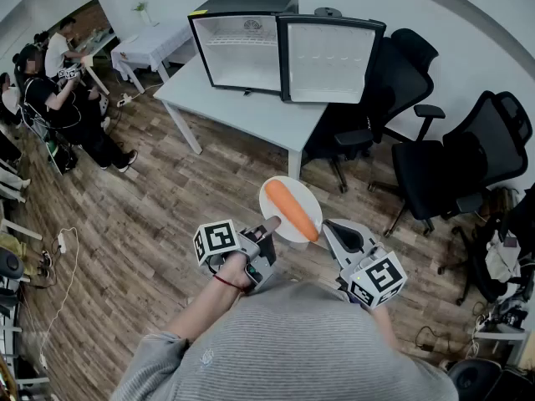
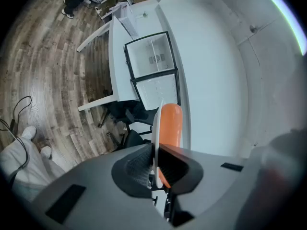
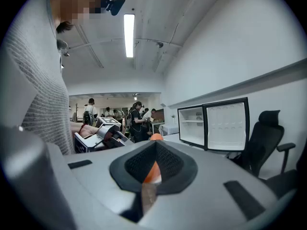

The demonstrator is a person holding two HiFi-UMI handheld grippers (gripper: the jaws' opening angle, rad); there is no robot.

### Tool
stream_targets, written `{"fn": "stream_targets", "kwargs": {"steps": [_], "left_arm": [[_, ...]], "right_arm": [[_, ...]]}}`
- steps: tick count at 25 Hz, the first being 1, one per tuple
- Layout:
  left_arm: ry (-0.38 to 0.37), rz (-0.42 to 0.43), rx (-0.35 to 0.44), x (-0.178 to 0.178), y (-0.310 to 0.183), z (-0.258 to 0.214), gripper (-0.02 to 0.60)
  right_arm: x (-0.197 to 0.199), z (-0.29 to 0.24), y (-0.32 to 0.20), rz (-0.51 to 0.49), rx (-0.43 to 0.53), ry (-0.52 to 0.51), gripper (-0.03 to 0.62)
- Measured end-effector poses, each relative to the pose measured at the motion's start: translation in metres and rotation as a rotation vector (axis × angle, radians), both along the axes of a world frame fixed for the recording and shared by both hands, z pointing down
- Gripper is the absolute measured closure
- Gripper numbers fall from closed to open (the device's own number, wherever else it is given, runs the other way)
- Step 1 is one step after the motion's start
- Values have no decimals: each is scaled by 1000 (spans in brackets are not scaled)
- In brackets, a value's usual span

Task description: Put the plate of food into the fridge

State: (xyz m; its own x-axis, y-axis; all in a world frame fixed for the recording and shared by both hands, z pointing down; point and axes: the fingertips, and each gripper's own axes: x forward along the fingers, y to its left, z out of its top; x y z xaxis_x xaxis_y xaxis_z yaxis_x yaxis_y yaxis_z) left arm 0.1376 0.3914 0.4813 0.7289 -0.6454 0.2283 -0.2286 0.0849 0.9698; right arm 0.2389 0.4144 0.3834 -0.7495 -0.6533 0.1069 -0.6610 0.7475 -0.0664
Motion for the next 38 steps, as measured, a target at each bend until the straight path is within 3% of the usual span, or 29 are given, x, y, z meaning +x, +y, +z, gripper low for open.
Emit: {"fn": "stream_targets", "kwargs": {"steps": [15,22,30,38], "left_arm": [[18,-9,-5,-6,-6,-2,551],[26,-12,-8,-4,-6,-2,551],[23,-18,-13,-1,-6,-1,551],[21,-35,-16,2,-6,1,551]], "right_arm": [[-4,1,-7,-8,-12,-3,582],[-3,-7,-7,-25,-1,-80,580],[-36,-11,30,-277,160,37,580],[-30,-8,27,-288,131,5,580]]}}
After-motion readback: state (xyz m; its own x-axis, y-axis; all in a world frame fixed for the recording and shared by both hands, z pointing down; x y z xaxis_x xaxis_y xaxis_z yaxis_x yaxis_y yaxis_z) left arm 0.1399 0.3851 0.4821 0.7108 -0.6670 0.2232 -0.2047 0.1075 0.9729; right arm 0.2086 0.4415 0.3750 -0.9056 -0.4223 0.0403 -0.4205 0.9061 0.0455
